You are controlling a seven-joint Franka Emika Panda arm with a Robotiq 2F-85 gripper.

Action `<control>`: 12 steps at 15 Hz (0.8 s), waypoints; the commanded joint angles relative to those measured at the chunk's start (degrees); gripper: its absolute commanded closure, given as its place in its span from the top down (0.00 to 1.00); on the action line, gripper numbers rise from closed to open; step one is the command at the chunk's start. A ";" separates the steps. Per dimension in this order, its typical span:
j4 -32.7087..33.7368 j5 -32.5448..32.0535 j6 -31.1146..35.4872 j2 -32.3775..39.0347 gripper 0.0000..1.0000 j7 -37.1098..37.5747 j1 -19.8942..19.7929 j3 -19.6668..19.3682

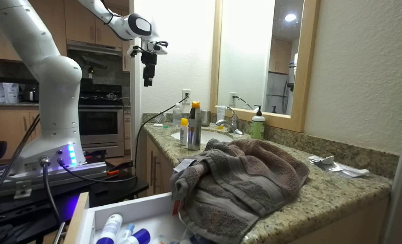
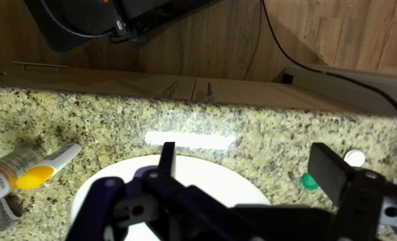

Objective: Move the two bottles with yellow tops forward then use the towel to wipe the counter

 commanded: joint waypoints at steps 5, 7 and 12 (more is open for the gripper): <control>9.10 2.67 0.40 9.86 1.00 7.15 -8.30 -8.37; 8.06 2.38 0.15 8.29 1.00 5.73 -8.02 -8.29; 7.99 3.02 5.64 12.18 1.00 15.69 -10.17 -8.07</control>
